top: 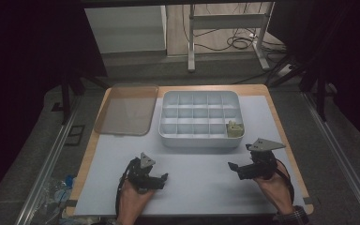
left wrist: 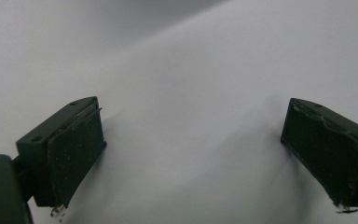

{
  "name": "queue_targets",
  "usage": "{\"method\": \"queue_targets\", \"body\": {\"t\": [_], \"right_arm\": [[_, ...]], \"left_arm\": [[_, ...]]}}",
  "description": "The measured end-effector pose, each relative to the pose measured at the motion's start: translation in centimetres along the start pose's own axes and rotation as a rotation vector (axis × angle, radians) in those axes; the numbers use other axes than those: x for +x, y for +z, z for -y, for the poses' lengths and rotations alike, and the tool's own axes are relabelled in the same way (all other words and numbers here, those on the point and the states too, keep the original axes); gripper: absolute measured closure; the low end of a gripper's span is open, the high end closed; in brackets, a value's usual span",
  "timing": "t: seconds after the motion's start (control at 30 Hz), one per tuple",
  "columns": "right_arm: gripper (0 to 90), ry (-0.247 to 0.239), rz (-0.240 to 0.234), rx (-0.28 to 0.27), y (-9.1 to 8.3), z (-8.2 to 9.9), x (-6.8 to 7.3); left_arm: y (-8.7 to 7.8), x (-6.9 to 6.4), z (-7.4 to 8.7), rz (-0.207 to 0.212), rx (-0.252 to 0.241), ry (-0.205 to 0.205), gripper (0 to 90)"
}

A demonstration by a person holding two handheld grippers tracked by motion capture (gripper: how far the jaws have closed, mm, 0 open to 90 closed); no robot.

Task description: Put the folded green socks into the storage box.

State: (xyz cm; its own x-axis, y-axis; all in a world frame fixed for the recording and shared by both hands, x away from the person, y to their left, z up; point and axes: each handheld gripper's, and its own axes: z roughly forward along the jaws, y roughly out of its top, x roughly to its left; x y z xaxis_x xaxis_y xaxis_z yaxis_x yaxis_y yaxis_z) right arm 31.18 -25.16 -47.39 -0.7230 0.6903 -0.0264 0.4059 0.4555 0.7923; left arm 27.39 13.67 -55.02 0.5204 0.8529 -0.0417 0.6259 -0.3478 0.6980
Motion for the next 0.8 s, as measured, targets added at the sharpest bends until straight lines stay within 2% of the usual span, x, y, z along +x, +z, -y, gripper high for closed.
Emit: {"method": "queue_targets", "body": {"t": [0.43,0.8], "right_arm": [[2.3,0.0,0.012,0.034,1.0,2.3,1.0],[2.3,-0.024,0.029,0.079,2.5,4.0,1.8]], "left_arm": [[0.0,0.0,0.0,0.0,-0.001,-0.001,5.6],[0.0,0.0,0.0,0.0,-0.001,0.0,5.6]]}}
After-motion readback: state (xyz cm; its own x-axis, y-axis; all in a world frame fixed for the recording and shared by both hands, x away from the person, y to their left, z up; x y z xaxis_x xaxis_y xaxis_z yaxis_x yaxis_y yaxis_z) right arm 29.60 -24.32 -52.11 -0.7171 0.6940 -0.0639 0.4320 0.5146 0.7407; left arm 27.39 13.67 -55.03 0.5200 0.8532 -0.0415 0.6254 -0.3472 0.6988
